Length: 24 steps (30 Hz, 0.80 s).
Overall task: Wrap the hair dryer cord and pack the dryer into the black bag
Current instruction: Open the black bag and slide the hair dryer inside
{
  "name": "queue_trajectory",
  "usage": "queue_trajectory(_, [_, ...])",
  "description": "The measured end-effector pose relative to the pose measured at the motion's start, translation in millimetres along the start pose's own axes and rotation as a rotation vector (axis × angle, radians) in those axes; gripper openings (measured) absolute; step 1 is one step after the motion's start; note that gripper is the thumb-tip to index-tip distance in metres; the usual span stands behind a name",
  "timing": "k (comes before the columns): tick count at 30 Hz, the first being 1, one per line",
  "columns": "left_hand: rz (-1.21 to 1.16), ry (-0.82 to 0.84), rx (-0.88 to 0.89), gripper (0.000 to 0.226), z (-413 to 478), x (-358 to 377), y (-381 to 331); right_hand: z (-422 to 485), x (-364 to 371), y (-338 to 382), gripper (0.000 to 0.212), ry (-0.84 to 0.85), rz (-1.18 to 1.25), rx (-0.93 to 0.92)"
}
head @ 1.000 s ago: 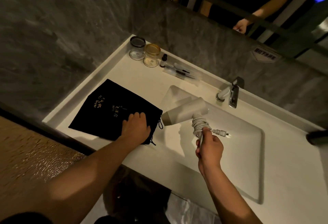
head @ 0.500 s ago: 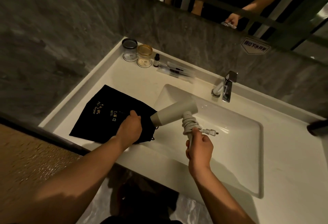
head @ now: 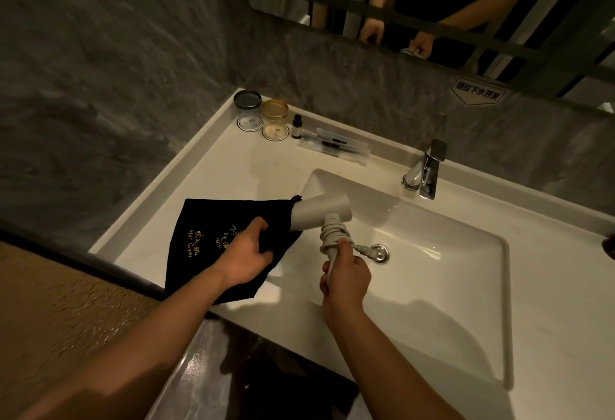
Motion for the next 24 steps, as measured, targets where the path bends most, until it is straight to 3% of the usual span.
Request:
queue_trajectory(5, [-0.143,0.06,-0.044,0.052,-23,-2,1,0,14,5,0.045,0.023,0.049,0.024])
queue_trajectory(8, [-0.074,0.078,-0.099,0.065,-33,-2,15,-1,23,7,0.054,0.044,0.065,0.037])
queue_trajectory(12, [-0.038,0.066,-0.231,0.074,-38,-2,31,-7,29,5,0.045,0.103,0.042,0.024])
queue_trajectory(16, [-0.186,-0.24,-0.359,0.068,-30,-11,31,-12,29,-4,0.039,0.154,-0.006,0.017])
queue_trajectory(18, [-0.133,-0.359,-0.344,0.057,-24,-16,25,-14,27,-7,0.036,0.163,-0.027,0.01])
queue_trajectory(24, [0.05,-0.405,-0.284,0.015,-21,-12,16,-11,24,-2,0.028,0.236,-0.081,-0.085])
Point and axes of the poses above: each hand's wrist, its own z-axis towards the middle knuckle, its own x-axis out of the palm, y = z × x, the point moved 7 cm from there along z, towards the middle knuckle, and after that the axes turned 2 degrees about -x, right-handed, at the moved point
